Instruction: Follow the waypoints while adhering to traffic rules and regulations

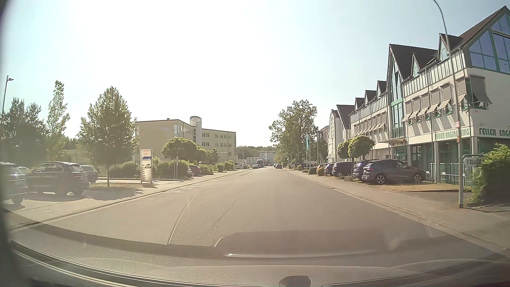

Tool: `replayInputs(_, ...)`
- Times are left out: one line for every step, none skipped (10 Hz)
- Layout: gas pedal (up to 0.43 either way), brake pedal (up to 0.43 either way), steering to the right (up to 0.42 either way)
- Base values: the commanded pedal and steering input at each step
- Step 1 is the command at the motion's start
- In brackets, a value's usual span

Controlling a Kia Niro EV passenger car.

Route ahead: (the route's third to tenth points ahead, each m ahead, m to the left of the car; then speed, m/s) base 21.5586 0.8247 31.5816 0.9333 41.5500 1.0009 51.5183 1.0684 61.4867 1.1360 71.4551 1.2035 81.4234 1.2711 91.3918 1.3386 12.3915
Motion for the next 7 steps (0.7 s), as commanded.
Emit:
replayInputs(0.047, 0.018, 0.004)
replayInputs(0.047, 0.018, 0.003)
replayInputs(0.047, 0.018, 0.003)
replayInputs(0.047, 0.018, 0.003)
replayInputs(0.047, 0.018, 0.003)
replayInputs(0.047, 0.018, 0.003)
replayInputs(0.047, 0.018, 0.003)
